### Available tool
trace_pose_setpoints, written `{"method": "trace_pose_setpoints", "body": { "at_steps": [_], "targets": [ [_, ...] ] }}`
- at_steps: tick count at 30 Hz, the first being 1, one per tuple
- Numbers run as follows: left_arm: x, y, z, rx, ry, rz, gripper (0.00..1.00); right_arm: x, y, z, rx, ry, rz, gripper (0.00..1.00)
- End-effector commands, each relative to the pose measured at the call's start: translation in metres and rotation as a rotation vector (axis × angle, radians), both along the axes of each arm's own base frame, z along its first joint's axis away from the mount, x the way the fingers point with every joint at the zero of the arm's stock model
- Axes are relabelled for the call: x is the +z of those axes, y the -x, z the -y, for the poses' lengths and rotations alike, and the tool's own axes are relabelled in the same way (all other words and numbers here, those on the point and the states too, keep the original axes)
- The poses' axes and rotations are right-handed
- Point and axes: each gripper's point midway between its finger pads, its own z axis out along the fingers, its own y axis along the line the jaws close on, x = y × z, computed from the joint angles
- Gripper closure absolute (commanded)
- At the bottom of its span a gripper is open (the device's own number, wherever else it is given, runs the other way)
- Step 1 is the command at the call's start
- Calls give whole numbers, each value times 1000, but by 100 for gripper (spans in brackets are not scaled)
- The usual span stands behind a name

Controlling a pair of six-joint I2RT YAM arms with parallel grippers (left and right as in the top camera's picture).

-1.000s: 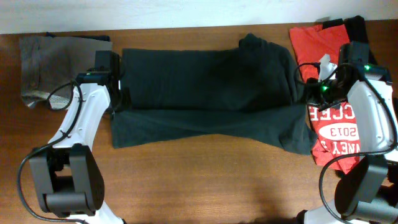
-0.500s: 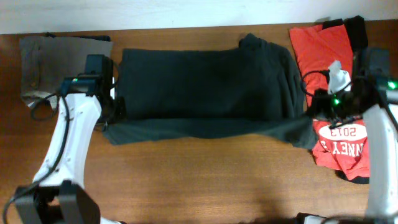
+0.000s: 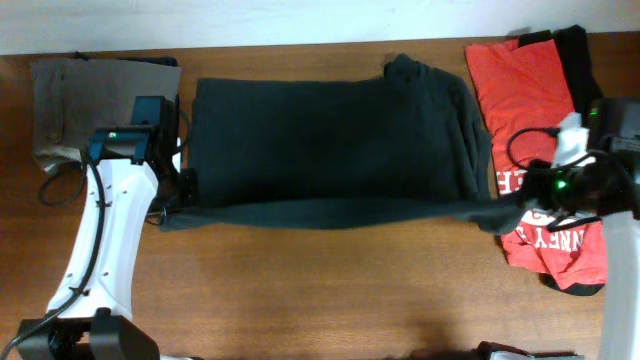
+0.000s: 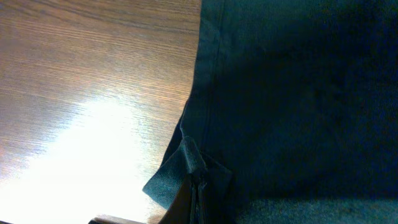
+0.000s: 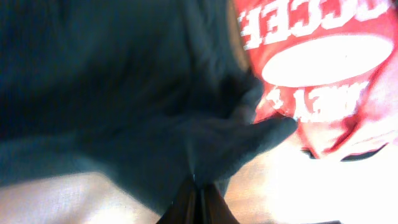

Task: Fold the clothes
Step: 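Pull the near hem outward with both grippers to straighten the shirt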

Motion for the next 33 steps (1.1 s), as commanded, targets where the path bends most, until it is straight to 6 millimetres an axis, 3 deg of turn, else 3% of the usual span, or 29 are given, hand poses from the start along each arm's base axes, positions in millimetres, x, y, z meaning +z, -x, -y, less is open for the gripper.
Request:
{"method": "trace_pose_setpoints", "body": {
  "at_steps": [1, 8, 13, 22, 28, 33],
  "targets": [
    [13, -5, -12, 21, -62, 54, 99, 10, -5, 22, -33, 64, 47, 96],
    [16, -24, -13, 24, -67, 132, 99, 7, -29, 23, 44, 52, 94, 96],
    [17, -24, -16, 27, -83, 135, 99, 1, -29, 21, 55, 35, 73, 96],
    [22, 7, -17, 49, -88, 49, 99, -2, 15, 8, 48, -1, -50, 96],
    [39, 32, -19, 87, -88, 49, 99, 2, 46, 19, -39, -24, -92, 96],
    [45, 45, -25, 114, -88, 35, 99, 3, 52, 18, -55, -41, -94, 96]
  ]
}}
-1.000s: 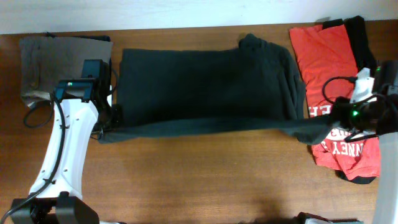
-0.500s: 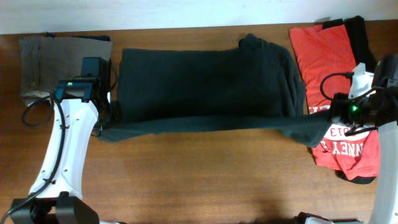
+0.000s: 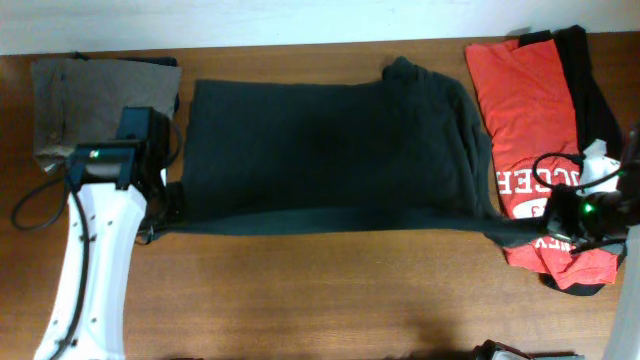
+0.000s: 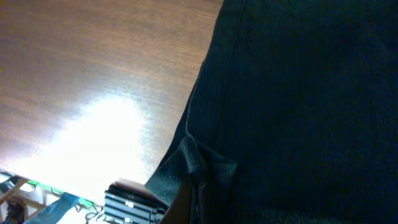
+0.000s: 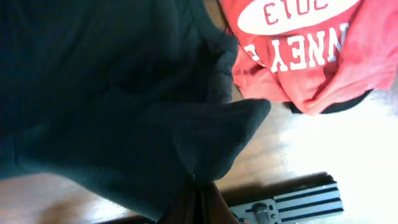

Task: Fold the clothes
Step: 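Pull the near hem outward with both grippers to straighten the shirt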

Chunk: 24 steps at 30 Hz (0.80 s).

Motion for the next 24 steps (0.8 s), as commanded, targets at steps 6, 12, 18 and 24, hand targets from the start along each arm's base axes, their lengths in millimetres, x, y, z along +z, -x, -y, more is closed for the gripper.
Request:
{"method": "trace_pose_setpoints", "body": {
  "at_steps": [6, 12, 18, 24],
  "targets": [
    [5, 6, -16, 70, -27, 27, 99, 3, -1, 2, -2, 12, 33, 96],
    [-20, -5, -17, 69, -30, 52, 99, -16, -19, 9, 0, -5, 25, 96],
    [-59, -15, -32, 101, -74, 62, 99, -37, -48, 22, 2, -4, 35, 96],
    [-89, -45, -65, 201, -80, 114, 99, -54, -80, 28, 13, -38, 68, 96]
  ]
}}
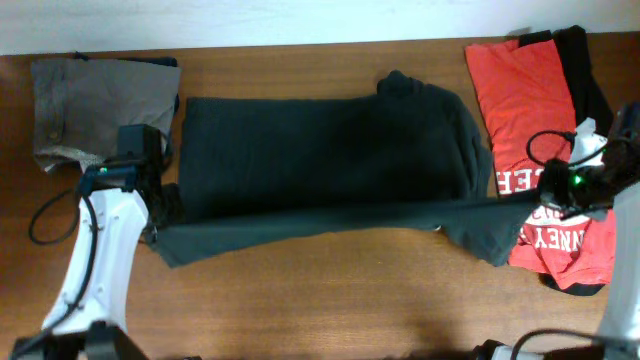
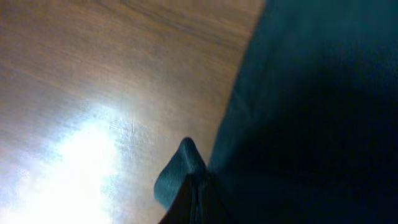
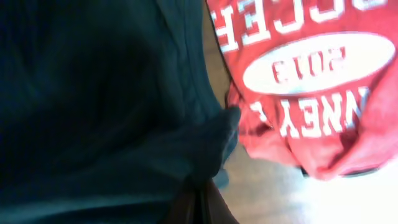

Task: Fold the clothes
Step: 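Pull the near hem outward with both grippers to straighten the shirt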

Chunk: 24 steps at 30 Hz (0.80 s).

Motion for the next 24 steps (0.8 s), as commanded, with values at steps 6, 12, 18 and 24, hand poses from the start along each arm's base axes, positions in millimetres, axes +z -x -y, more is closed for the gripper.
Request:
{"method": "trace_pose_setpoints", "body": {
  "at_steps": [6, 12, 18, 24],
  "targets": [
    [-33, -49, -27, 35, 2, 104, 99, -21, -30, 6, 18, -38, 25, 96],
    [-28, -83, -8, -54, 7, 210, 99, -31, -38, 10, 18, -44, 14, 96],
    [-17, -112, 19, -161, -10, 307, 99, -34, -54, 4, 53, -28, 47, 96],
    [-20, -129, 34, -205, -16, 353, 99, -39, -73, -5, 96, -14, 79, 96]
  ]
}}
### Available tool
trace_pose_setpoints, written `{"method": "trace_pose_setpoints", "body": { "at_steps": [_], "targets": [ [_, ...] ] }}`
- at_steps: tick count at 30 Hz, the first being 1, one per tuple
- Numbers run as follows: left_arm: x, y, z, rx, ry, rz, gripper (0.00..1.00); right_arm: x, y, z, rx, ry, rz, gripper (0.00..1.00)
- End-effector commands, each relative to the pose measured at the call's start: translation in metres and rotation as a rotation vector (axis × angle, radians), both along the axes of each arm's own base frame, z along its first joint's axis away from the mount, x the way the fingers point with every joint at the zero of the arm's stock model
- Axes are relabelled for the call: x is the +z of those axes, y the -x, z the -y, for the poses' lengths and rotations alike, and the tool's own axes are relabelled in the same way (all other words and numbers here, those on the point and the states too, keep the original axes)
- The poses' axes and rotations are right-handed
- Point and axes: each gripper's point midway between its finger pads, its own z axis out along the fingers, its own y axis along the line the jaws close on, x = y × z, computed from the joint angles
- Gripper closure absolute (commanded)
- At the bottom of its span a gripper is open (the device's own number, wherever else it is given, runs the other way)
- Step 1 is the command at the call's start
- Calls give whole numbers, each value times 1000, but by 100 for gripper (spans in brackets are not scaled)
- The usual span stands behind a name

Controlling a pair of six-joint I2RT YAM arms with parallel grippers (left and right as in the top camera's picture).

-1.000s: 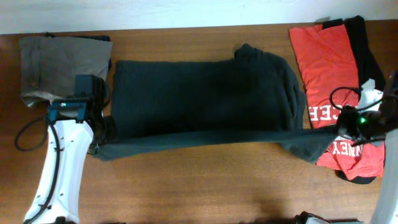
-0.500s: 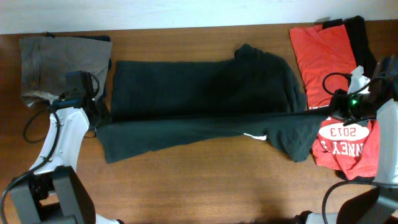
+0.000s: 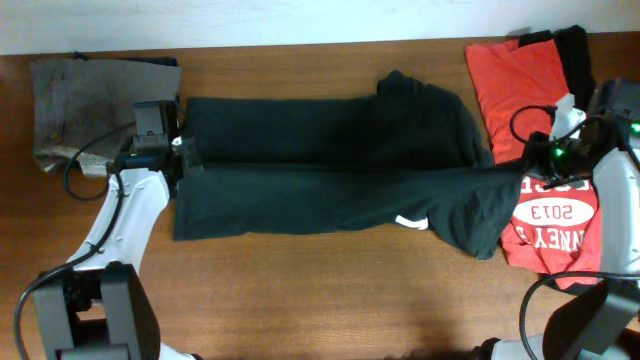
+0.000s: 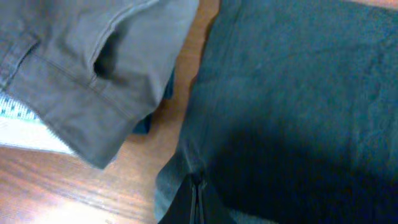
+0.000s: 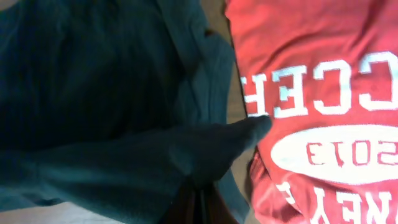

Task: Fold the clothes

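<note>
A dark green shirt (image 3: 320, 170) lies spread across the table's middle, its near half doubled over toward the far side. My left gripper (image 3: 178, 166) is shut on the shirt's left edge (image 4: 186, 168), close to the grey trousers. My right gripper (image 3: 522, 172) is shut on the shirt's right edge (image 5: 205, 152), held over the red shirt's border. A loose flap of the dark shirt (image 3: 470, 225) hangs down near the right end.
Folded grey trousers (image 3: 85, 100) lie at the far left, seen close in the left wrist view (image 4: 81, 68). A red printed shirt (image 3: 545, 170) over a black garment (image 3: 580, 55) lies at the right. Bare wooden table (image 3: 320, 300) runs along the near side.
Both grippers have moved toward the far side with the shirt's near edge, which now lies across the shirt's middle. The left gripper now sits beside the grey trousers.
Both grippers were shut on the ends of the dark shirt's near edge, low on the table. Then the edge was stretched taut and wider apart. Then it was lifted above the shirt. Now it sits folded over the shirt's middle, still gripped.
</note>
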Motion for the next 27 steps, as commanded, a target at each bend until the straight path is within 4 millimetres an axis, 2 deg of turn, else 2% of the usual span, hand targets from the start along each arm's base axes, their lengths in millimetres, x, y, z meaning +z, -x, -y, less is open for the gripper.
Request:
{"method": "trace_pose_setpoints", "body": {
  "at_steps": [1, 12, 18, 22, 23, 24, 25, 26, 27],
  "targets": [
    [-12, -5, 1, -27, -35, -18, 99, -9, -8, -2, 25, 20, -9, 96],
    [-36, -4, 1, -27, -38, -71, 99, -43, -26, -6, 52, 3, -53, 96],
    [-50, -3, 1, -27, -36, -100, 99, -52, -38, -12, 76, 8, -40, 96],
    [-50, -4, 1, -27, -36, -97, 98, -53, -44, -17, 92, 13, -26, 96],
    [-49, -5, 1, -27, -36, -93, 92, -53, -46, -18, 96, 16, -18, 95],
    [-49, -5, 1, -27, -36, -90, 85, -53, -47, -18, 97, 18, -13, 84],
    [-48, -7, 1, -27, -37, -85, 75, -52, -49, -19, 100, 20, -6, 64],
    [-48, -8, 1, -27, -37, -80, 63, -52, -51, -19, 102, 23, 0, 39],
    [-47, -9, 1, -27, -37, -74, 51, -51, -52, -19, 102, 24, 4, 23]
  ]
}}
